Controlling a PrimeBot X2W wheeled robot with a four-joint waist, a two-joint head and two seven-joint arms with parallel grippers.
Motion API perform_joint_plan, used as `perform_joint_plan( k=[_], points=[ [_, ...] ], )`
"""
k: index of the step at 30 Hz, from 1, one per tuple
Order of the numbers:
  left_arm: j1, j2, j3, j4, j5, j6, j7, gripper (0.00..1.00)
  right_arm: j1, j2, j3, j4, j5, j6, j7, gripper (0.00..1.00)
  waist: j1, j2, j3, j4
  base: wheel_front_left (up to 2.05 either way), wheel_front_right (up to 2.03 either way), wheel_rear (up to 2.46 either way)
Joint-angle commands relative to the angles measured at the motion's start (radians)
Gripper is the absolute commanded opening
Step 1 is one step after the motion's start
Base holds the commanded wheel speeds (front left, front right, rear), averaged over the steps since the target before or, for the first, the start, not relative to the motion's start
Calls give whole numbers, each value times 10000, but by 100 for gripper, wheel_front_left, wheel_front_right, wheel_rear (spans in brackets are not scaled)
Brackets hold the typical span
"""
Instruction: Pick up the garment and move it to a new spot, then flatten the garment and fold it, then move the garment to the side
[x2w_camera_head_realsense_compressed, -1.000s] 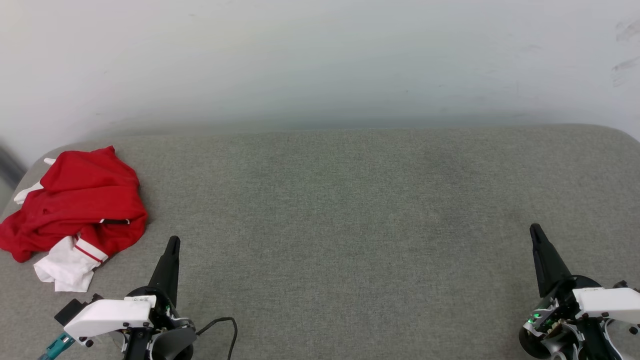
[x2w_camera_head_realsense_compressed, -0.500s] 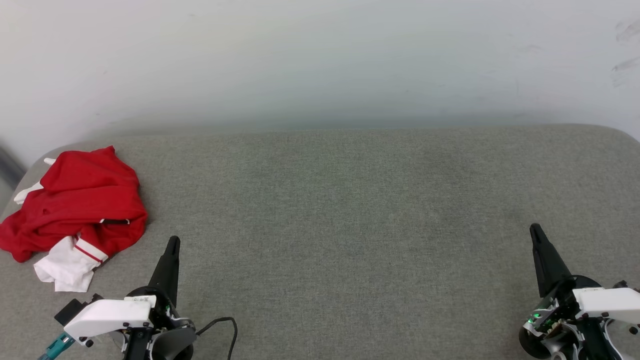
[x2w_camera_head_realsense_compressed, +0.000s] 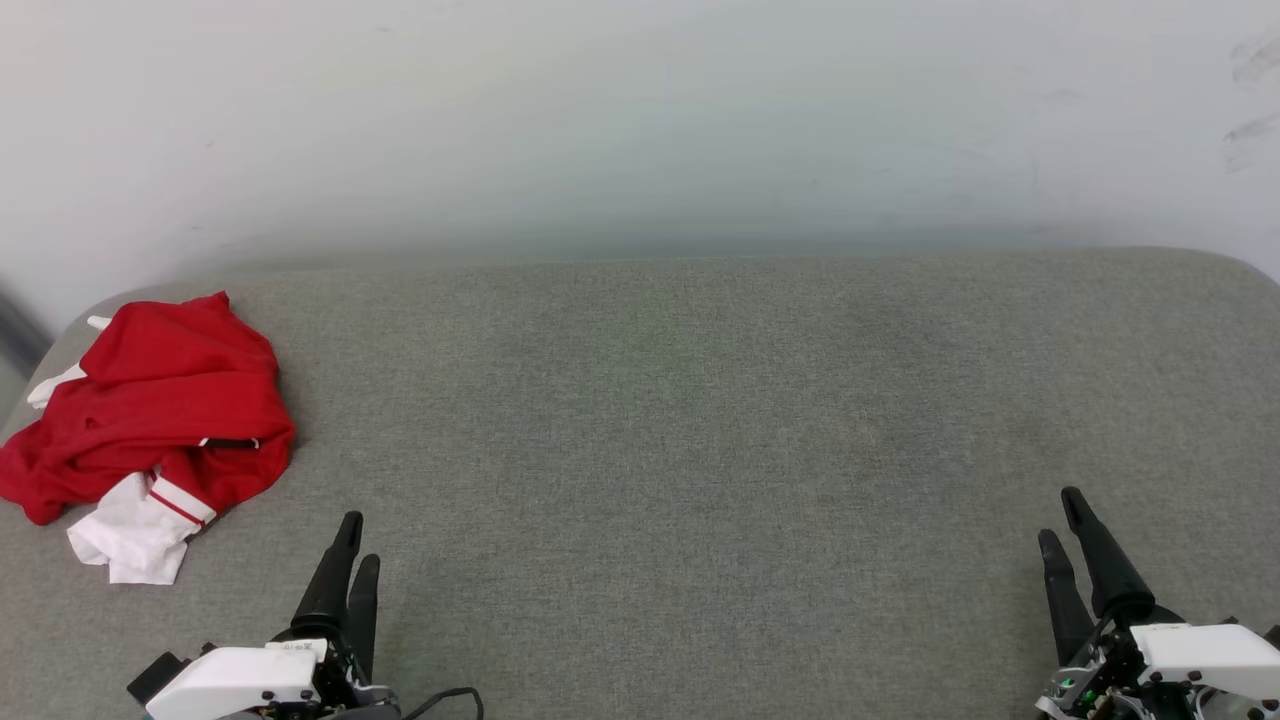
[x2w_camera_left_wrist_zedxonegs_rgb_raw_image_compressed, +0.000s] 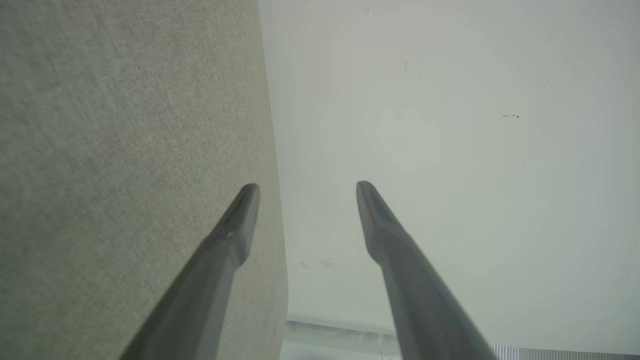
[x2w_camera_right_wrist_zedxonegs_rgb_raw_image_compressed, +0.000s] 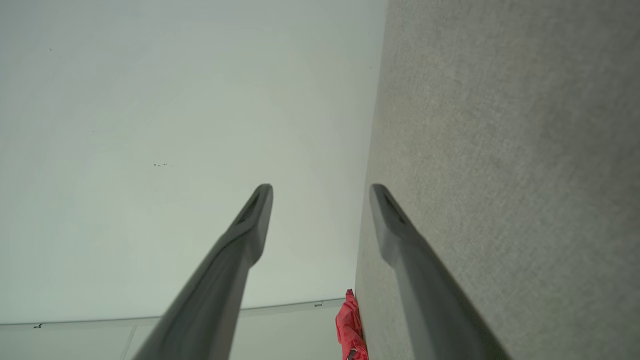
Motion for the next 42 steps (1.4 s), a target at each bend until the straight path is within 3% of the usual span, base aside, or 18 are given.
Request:
perform_joint_plan(
  k=[1, 14, 29, 42],
  points=[
    [-132, 17, -32, -240, 11, -1, -125, 100, -159, -1, 92, -233, -38, 14, -110, 100, 0, -1, 1, -3, 0, 0, 0],
    [82, 24, 207, -410, 632, -7, -754, 100, 1, 2, 329, -462, -704, 15, -742, 100, 0, -1, 24, -16, 0, 0, 0],
    [74, 33, 1375, -795, 2382, -13, -1417, 100, -121, 6, 278, -1129, -3736, 17, -1401, 100, 0, -1, 60, -41, 0, 0, 0],
    [27, 39, 1851, -2377, 5365, 55, -1873, 100, -232, 9, 759, -2536, -8196, 19, -1861, 100, 0, -1, 204, -46, 0, 0, 0]
  ],
)
